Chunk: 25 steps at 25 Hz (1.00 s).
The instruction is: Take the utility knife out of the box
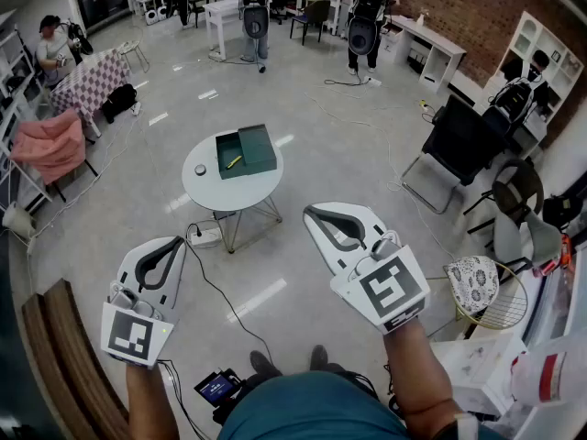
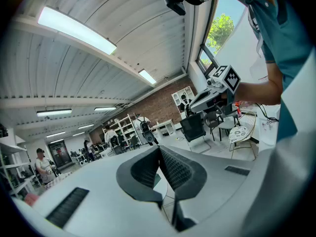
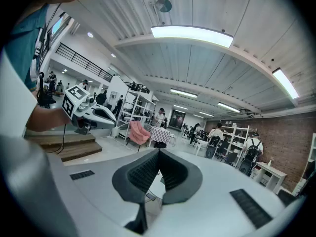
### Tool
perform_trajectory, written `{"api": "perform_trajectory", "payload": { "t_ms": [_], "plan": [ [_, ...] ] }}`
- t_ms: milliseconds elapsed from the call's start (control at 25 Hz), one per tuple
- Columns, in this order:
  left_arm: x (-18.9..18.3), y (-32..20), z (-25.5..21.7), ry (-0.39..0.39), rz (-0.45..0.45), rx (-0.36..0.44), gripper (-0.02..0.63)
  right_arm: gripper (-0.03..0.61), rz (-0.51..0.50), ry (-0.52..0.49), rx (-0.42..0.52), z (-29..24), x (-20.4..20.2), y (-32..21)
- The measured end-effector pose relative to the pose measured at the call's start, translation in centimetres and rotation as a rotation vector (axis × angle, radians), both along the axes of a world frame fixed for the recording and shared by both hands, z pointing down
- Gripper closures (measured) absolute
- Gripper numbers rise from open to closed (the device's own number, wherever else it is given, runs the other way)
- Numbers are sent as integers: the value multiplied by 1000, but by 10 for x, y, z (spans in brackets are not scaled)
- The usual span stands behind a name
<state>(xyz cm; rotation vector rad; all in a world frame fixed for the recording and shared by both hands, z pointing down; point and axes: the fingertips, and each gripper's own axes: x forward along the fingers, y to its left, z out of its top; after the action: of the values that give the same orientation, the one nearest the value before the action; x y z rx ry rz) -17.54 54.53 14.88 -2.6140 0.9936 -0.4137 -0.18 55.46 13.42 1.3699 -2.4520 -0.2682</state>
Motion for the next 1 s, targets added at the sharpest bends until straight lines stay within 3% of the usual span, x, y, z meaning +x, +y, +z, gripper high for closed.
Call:
{"api": "perform_trajectory", "payload": {
  "t_ms": [320, 1000],
  "plan": [
    [-16, 2, 11, 5, 17, -7, 595, 541, 14, 0, -4, 9, -18, 5],
    [-104, -38, 14, 25, 51, -9, 595, 540, 28, -63, 10, 3, -109, -32]
  ]
}}
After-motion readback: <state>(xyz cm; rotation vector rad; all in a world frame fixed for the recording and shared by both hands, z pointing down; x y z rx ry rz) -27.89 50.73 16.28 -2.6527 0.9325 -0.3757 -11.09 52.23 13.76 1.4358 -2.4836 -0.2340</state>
